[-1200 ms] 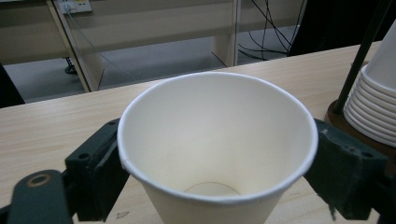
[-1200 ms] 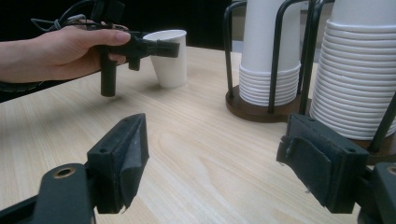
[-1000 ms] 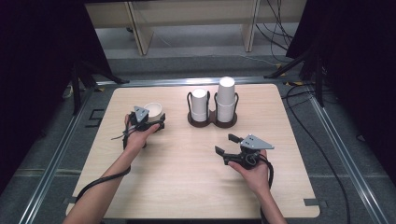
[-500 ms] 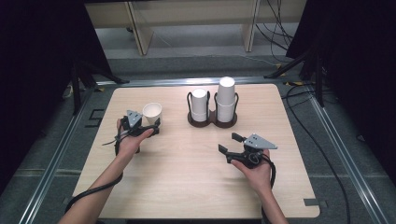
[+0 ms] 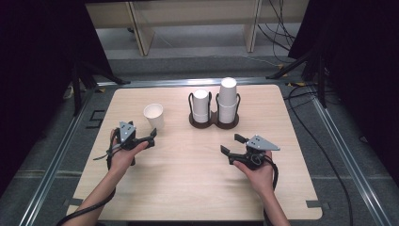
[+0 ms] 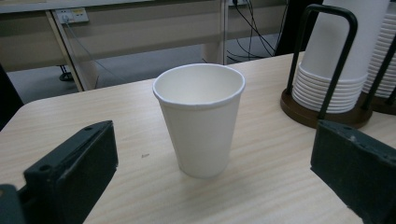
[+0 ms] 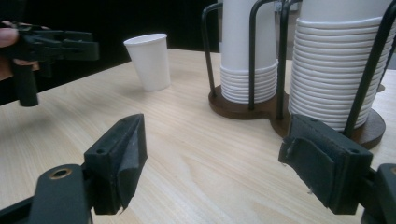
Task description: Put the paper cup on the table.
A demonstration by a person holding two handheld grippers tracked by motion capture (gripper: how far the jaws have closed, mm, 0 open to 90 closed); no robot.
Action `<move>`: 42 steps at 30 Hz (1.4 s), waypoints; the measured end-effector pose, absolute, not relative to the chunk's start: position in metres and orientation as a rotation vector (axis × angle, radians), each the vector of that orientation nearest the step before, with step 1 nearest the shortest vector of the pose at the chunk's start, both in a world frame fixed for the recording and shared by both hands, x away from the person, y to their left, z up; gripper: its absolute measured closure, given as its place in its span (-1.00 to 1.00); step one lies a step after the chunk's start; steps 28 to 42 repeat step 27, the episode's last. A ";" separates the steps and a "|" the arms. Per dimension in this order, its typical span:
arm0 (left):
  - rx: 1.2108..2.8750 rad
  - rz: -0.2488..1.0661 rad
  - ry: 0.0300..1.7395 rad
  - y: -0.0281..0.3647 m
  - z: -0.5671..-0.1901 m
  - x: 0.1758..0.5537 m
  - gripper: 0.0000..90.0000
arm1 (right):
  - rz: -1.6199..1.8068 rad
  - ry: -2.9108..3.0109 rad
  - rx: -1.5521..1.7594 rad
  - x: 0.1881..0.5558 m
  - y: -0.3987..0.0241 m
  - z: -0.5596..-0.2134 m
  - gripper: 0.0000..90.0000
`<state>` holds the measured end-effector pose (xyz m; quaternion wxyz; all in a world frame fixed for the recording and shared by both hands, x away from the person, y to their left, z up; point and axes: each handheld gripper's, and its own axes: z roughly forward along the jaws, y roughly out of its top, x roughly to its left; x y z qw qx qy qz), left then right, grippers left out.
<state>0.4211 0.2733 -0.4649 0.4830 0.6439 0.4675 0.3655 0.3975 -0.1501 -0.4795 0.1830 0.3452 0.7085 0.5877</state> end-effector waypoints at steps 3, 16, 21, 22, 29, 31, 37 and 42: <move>1.561 0.896 1.123 0.276 -0.468 0.410 -0.99 | 1.647 1.993 0.979 0.397 -0.151 -0.479 -0.54; 1.527 0.902 1.133 0.288 -0.491 0.371 -0.98 | 1.660 1.976 0.954 0.398 -0.150 -0.481 -0.54; 1.520 0.907 1.135 0.287 -0.496 0.365 -0.98 | 1.648 2.003 0.957 0.396 -0.148 -0.480 -0.54; 1.527 0.908 1.138 0.286 -0.497 0.364 -0.98 | 1.657 2.007 0.942 0.397 -0.148 -0.481 -0.54; 1.512 0.917 1.145 0.287 -0.497 0.365 -0.98 | 1.652 2.000 0.970 0.395 -0.150 -0.481 -0.54; 1.512 0.917 1.145 0.287 -0.497 0.365 -0.98 | 1.652 2.000 0.970 0.395 -0.150 -0.481 -0.54; 1.512 0.917 1.145 0.287 -0.497 0.365 -0.98 | 1.652 2.000 0.970 0.395 -0.150 -0.481 -0.54; 1.512 0.917 1.145 0.287 -0.497 0.365 -0.98 | 1.652 2.000 0.970 0.395 -0.150 -0.481 -0.54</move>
